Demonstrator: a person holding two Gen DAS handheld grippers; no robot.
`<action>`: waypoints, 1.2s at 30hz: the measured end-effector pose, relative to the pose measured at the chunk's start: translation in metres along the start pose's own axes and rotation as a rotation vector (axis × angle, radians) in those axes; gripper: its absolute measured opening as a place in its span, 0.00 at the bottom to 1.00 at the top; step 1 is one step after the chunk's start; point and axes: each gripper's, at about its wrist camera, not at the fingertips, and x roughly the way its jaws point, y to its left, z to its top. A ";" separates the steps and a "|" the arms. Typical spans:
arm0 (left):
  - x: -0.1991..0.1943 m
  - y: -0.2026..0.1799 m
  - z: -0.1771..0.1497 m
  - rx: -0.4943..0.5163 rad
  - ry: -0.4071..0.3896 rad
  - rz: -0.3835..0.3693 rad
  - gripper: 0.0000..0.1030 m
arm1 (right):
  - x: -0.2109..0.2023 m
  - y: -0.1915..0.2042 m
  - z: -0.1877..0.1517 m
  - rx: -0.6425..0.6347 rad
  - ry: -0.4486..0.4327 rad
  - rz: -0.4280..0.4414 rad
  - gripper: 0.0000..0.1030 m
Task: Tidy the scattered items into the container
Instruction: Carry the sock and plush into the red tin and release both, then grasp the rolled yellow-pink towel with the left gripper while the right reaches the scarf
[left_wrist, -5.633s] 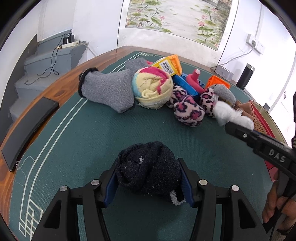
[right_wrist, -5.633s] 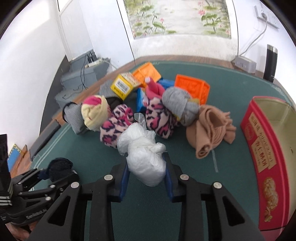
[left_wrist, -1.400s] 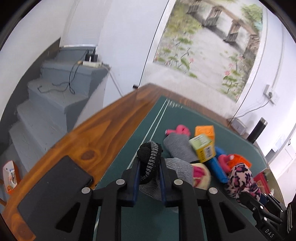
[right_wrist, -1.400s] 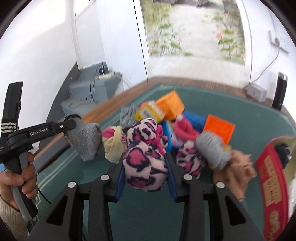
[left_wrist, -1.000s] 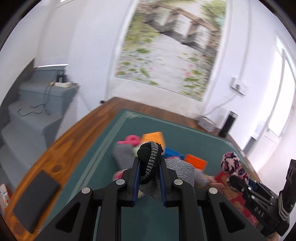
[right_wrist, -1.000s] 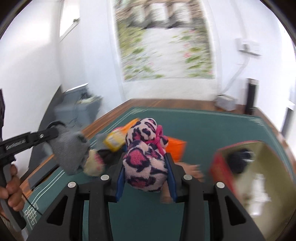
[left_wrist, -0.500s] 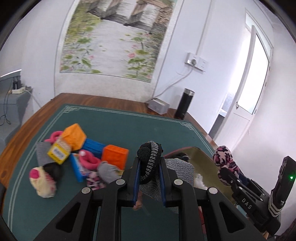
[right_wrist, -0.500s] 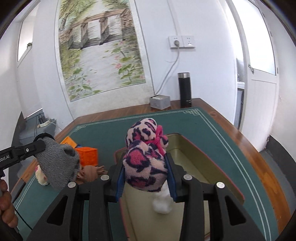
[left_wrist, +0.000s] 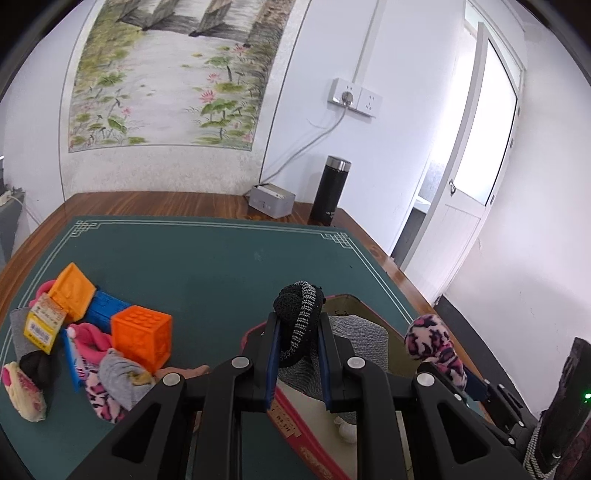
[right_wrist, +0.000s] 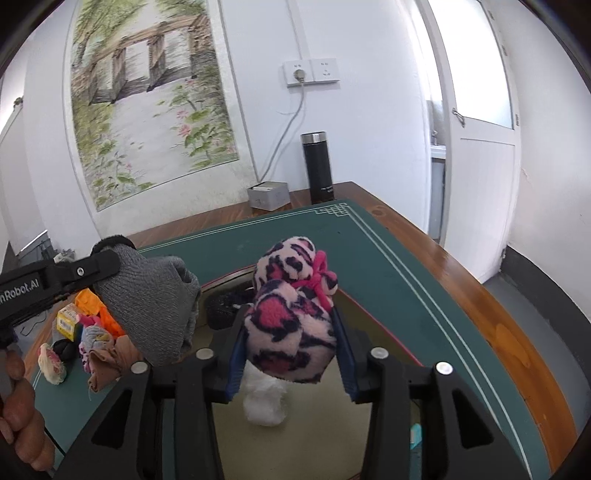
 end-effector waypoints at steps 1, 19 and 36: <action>0.005 -0.001 -0.001 0.001 0.011 -0.003 0.19 | 0.000 -0.002 0.000 0.005 -0.005 -0.012 0.51; 0.023 -0.009 -0.008 0.010 0.076 -0.058 0.71 | -0.013 -0.008 -0.002 0.048 -0.085 -0.045 0.65; -0.038 0.058 -0.012 -0.062 0.000 0.116 0.71 | -0.020 0.043 -0.019 -0.087 -0.120 0.149 0.65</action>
